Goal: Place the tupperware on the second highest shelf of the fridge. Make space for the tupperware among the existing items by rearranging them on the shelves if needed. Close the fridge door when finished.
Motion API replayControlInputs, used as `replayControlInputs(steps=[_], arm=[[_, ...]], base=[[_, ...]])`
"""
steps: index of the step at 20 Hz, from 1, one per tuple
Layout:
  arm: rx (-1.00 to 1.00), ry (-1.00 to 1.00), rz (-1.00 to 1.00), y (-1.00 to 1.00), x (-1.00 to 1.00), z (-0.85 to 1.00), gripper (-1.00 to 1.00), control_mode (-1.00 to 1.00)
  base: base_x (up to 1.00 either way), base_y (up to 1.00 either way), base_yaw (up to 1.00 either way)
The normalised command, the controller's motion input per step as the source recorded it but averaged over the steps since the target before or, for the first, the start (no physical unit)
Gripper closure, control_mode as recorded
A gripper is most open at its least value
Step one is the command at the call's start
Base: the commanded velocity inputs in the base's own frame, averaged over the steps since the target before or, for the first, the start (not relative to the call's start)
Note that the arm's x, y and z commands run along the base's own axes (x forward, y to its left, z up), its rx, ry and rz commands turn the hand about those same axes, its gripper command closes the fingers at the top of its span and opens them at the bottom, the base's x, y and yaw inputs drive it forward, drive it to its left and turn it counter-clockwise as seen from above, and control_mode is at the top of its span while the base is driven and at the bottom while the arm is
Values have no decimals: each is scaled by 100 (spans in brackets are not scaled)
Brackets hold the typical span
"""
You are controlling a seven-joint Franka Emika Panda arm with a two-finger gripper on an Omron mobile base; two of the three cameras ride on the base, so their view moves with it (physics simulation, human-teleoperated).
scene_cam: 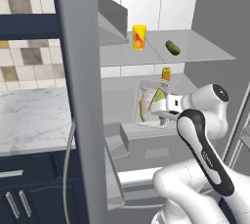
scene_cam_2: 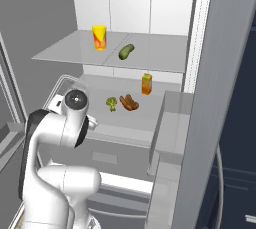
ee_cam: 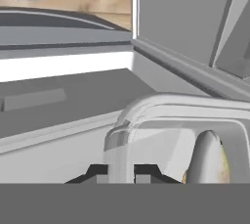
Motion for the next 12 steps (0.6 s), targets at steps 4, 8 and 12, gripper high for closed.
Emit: replayControlInputs(steps=[4,8,12], arm=[[0,-2,0,20,50,0,100,-100],[0,0,0,12,52,-1,100,-100],[0,0,0,0,57,-4,100,-100]], base=[[0,0,0],[0,0,0],[0,0,0]])
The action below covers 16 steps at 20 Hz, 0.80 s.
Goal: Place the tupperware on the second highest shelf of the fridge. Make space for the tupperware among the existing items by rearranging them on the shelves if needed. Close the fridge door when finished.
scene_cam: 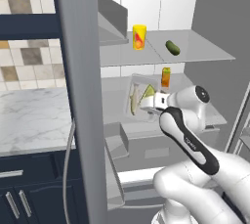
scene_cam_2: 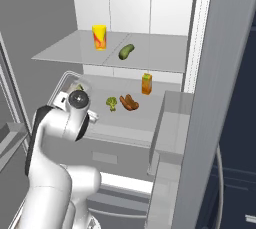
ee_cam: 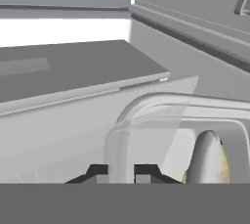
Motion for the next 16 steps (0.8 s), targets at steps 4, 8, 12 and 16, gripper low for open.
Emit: replayControlInputs(steps=[4,8,12,16], arm=[[0,0,0,0,56,-6,100,-100],[0,0,1,7,45,-27,100,-100],[-2,0,0,1,31,-61,100,-100],[-2,0,0,4,36,-46,100,-100]], base=[[0,0,0],[0,0,0],[0,0,0],[0,0,0]])
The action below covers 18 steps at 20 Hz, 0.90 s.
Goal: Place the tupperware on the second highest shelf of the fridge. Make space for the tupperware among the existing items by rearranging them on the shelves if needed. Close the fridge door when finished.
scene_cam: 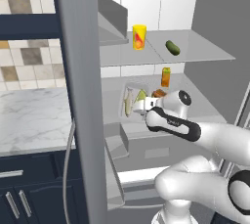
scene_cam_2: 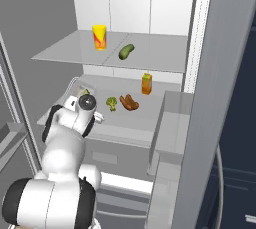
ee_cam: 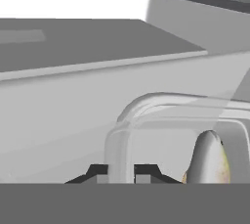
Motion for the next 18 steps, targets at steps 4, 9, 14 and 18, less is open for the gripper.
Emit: replayControlInputs(steps=[4,9,14,18], arm=[[-1,0,0,13,41,-17,100,-100],[0,0,0,12,48,-10,100,-100],[0,0,0,0,49,-6,100,-100],[0,0,0,5,54,-5,100,-100]], base=[[0,0,0],[0,0,0],[0,0,0],[0,0,0]])
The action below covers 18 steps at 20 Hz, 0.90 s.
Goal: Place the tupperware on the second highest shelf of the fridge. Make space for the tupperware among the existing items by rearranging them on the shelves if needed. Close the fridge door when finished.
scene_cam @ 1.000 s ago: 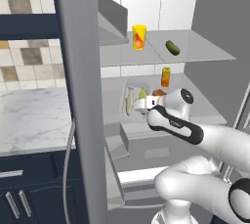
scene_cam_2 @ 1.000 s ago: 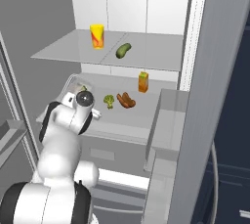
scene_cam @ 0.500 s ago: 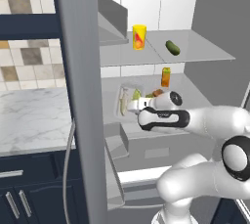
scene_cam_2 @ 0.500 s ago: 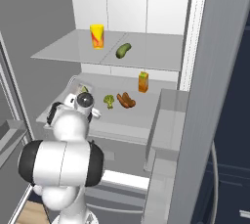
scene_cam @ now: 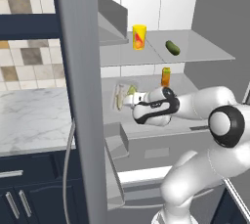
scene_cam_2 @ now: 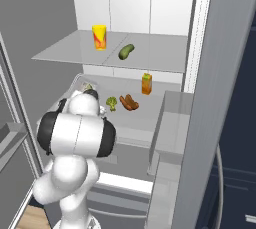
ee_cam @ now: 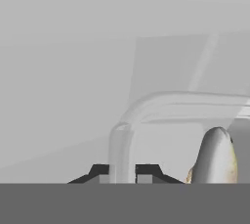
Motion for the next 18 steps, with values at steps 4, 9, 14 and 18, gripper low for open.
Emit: replayControlInputs(steps=[4,9,14,18], arm=[[-3,0,0,17,51,-1,-100,-100],[-6,-6,0,22,18,-3,-100,-100],[-10,-19,0,8,-28,2,-100,-100],[-6,-17,0,0,-54,67,-100,-100]], base=[[0,0,0],[0,0,0],[0,0,0],[0,0,0]])
